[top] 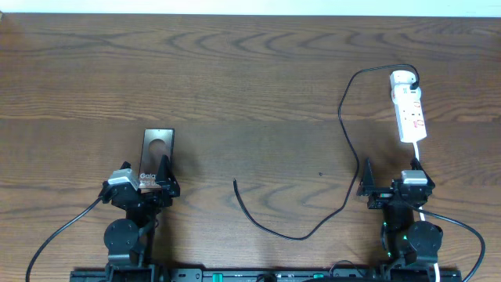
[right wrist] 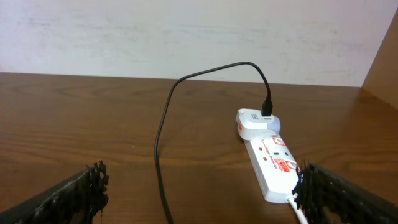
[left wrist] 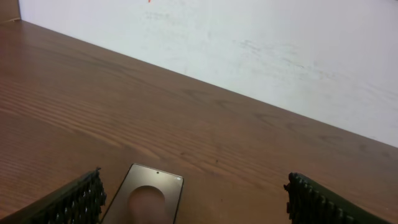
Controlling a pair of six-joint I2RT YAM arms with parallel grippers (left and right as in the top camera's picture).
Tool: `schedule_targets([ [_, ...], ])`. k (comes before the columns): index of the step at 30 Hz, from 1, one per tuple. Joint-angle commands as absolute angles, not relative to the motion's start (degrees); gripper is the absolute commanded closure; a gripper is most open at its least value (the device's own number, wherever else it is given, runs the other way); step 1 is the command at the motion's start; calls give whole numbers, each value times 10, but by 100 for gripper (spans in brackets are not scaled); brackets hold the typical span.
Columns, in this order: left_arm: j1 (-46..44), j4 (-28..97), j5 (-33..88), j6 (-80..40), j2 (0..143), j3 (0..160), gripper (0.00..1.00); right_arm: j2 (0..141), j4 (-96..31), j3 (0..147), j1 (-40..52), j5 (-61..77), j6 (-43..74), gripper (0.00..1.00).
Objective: Plug charger to phone and switch on socket
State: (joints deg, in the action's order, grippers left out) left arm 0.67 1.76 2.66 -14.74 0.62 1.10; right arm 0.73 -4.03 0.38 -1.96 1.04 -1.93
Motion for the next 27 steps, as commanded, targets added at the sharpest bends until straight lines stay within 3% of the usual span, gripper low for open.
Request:
schedule_targets([
  [1,10,41,17,-140,3,3,9,5,-43,3,-19,3,-24,1],
  [17,10,39,22,-117,29,39,9,5,-43,3,-19,3,-24,1],
  [27,10,128,22,-40,338,329,9,5,-43,3,-19,3,-24,1],
])
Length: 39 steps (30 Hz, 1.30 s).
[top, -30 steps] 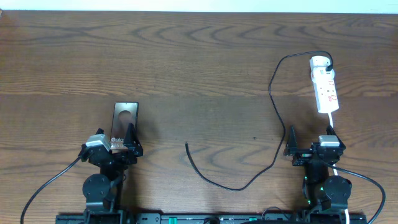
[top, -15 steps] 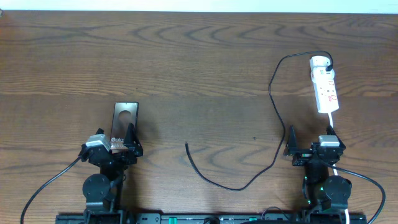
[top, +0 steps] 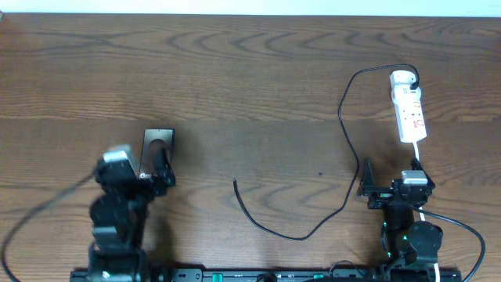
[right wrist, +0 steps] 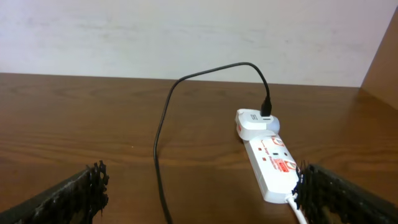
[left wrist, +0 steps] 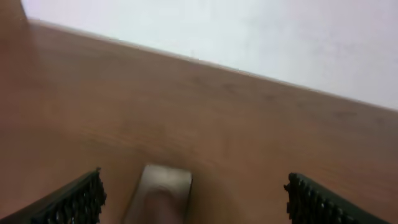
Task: Plug charger to phone and switch on socket
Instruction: 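Raise the left arm and move the left gripper over the phone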
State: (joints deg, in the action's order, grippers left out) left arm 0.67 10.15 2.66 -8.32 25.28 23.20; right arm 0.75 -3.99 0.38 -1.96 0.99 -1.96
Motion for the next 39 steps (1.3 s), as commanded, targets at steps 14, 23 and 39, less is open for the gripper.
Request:
schedule_targets([
  [14,10,588,65,43,846,871,9,5,-43,3,-19,3,-24,1],
  [23,10,587,71,43,967,872,65,5,-43,3,-19,3,-24,1],
  [39,10,603,70,46,1015,848,2,5,-43,3,-19,3,-24,1],
])
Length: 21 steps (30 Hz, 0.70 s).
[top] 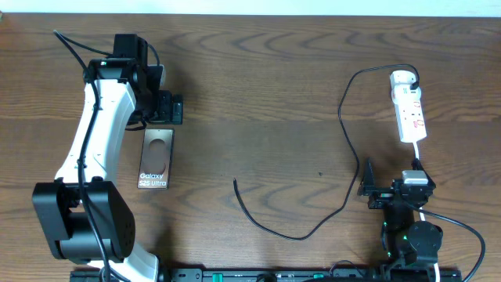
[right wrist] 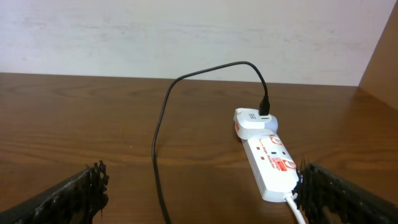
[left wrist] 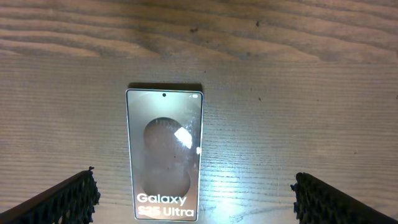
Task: Plug charger to phone and switch on socket
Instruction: 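Raise the left arm and move the left gripper over the phone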
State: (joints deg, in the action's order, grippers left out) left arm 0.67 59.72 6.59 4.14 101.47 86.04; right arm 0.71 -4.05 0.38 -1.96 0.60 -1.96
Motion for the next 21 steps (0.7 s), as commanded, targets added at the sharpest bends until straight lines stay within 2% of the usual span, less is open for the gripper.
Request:
schedule_targets([
  [1,10,605,70,52,1015,842,2,5,-43,3,-19,3,-24,1],
  [21,10,549,55,50,1014,724,2,5,-43,3,-19,3,-24,1],
])
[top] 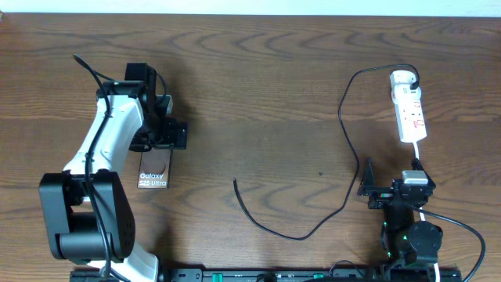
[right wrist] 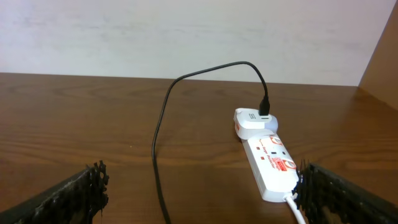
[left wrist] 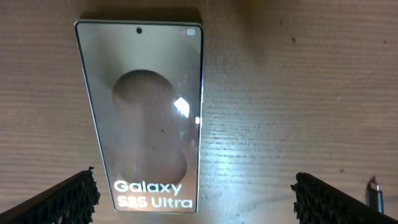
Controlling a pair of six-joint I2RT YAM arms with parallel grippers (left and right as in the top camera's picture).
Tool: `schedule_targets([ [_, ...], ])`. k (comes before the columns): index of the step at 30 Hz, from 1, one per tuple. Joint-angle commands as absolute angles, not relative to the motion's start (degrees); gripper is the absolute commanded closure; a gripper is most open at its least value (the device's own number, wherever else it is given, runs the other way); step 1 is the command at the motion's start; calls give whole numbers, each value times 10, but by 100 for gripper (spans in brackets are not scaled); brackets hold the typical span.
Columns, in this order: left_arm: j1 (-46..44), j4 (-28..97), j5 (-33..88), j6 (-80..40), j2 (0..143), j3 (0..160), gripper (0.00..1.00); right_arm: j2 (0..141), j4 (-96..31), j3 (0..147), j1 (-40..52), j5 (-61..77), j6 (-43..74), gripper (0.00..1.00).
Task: Plug charger to phone and switch on socket
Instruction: 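Raise the left arm and move the left gripper over the phone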
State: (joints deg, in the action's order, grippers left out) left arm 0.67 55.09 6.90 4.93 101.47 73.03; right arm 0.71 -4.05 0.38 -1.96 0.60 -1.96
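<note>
A phone [top: 153,171] marked "Galaxy S25 Ultra" lies face up on the left of the table; the left wrist view shows this phone [left wrist: 143,112] large and close. My left gripper [top: 171,135] hangs open over the phone's far end. In the wrist view the left gripper [left wrist: 193,200] has its fingers well apart and holds nothing. A black cable [top: 301,233] runs from the white charger [right wrist: 254,122] in the white socket strip [top: 410,110] to a loose end [top: 235,182]. My right gripper [right wrist: 199,194] rests open at the front edge, facing the socket strip [right wrist: 272,163].
The brown wooden table [top: 258,70] ends at a white wall [right wrist: 186,31] at the back. The cable's plug tip [left wrist: 375,188] shows at the lower right of the left wrist view. The strip's white lead [top: 416,155] runs toward the right arm's base.
My left gripper has come nearer to the phone and a little toward the front; the phone fills more of the left wrist view. Phone, cable and right arm have not moved.
Both arms were parked at the front edge, the left gripper low over the phone's near end. Then the left arm was lifted from there, then stretched beyond the phone's far end, looking down. Now it sits lower over the phone. The right arm stayed parked throughout.
</note>
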Motion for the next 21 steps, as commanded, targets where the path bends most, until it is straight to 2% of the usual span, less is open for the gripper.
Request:
schedule_targets([
  [1,10,549,48,46,1014,723,2,5,-43,3,-19,3,-24,1],
  [5,10,550,6,25,1014,723,2,5,-43,3,-19,3,-24,1],
  [21,10,512,6,30,1014,677,2,5,-43,3,-19,3,-24,1],
])
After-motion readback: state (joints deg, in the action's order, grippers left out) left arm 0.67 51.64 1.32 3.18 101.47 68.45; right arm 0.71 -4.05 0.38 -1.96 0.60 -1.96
